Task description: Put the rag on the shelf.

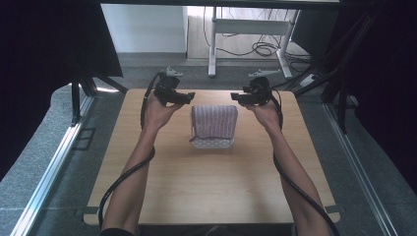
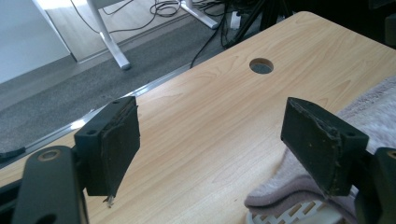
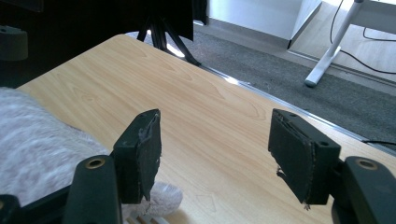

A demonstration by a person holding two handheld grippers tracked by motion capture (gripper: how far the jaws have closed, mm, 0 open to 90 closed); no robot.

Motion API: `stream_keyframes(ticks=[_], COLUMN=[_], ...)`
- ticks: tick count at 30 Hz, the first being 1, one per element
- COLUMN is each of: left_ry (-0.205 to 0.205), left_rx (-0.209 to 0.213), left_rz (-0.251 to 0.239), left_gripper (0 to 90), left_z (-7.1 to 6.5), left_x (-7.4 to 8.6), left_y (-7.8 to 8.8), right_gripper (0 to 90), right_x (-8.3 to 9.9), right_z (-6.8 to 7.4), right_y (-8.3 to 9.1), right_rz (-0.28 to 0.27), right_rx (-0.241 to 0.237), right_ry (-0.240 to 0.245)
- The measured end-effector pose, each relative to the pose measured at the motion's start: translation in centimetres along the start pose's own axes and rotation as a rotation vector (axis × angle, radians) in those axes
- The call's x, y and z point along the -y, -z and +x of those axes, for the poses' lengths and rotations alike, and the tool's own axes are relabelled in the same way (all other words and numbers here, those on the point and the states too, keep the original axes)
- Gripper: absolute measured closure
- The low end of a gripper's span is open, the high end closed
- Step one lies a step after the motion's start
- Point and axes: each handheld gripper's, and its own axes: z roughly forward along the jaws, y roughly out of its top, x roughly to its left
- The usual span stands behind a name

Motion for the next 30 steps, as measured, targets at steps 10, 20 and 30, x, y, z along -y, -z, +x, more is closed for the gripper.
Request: stream_keyframes(ticks=[10,20,30], left_ry=[0.019,0.025,-0.008], left_rx=[0.042,0.083,0.113], left_rz=[-0.033,-0.042,-0.049], left_gripper=[14.0,13.3,12.9], left_z=[-0.3,-0.8,-2.1], left_x=[0.7,2.0,3.5], left_y=[2.5,4.1,5.0], right_gripper=[30.0,25.9,19.2], right_x=[0.9,2.4,4.1], right_z=[0.4,1.8,3.3], right_y=[2.7,4.4,5.5], right_rz=[-0.007,-0.002,0.009], right_rx=[-0.015,-0.044,-0.086], right_ry=[0.001,0.034,0.056])
